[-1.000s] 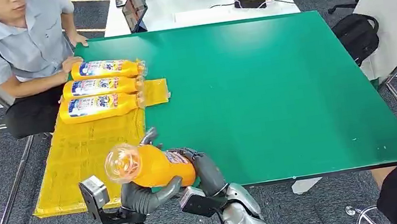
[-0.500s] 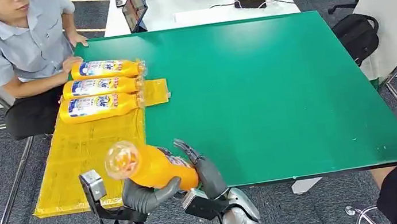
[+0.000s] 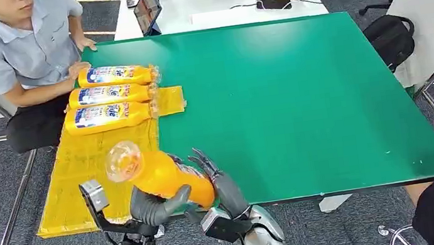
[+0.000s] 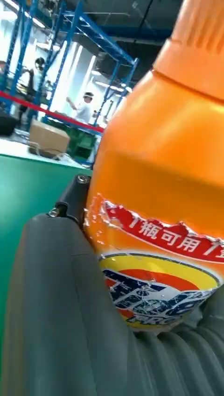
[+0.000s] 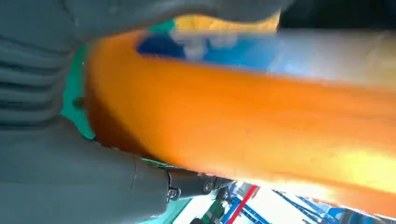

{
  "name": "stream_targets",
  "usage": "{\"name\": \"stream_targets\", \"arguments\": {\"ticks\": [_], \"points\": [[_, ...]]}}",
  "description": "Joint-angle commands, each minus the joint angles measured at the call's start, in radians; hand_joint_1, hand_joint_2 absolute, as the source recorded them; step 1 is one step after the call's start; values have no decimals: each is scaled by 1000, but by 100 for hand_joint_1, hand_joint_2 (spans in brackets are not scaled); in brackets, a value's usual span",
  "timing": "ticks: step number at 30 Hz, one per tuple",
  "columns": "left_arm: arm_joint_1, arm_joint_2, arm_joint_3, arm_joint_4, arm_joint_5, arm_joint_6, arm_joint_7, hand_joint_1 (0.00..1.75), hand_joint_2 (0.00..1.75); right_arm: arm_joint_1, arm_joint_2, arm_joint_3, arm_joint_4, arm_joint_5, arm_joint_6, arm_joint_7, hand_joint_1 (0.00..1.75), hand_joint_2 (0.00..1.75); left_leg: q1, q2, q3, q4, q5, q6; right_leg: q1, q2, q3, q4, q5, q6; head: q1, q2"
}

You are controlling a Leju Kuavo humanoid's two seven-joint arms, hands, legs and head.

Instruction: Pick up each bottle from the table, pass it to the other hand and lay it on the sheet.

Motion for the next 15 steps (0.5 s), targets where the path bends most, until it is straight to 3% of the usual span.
{"name": "stream_targets", "arguments": {"ticks": [1,8,13,15], "points": [[-182,141,162,100,-124,92,31,175,175,-55,-36,133,-30,-49,-22,-34,0,0,0,3,4,-1,0,1,0,2,2,0,0,-3,0,0],[-297,282,220,213,-265,73,62,175,175,-73,-47,167,-6,-75,-32,-34,0,0,0,1,4,-2,1,-1,1,0,2,1,0,-3,0,0],[-322,331,184,233,-375,92,59,175,175,-76,-51,176,-2,-76,-35,-34,0,0,1,2,4,-1,1,0,1,0,2,2,0,-3,0,0],[-386,374,133,299,-548,140,86,175,175,-80,-54,181,-3,-87,-35,-34,0,0,1,0,2,-1,1,-1,1,-2,1,2,0,-2,1,0]]}}
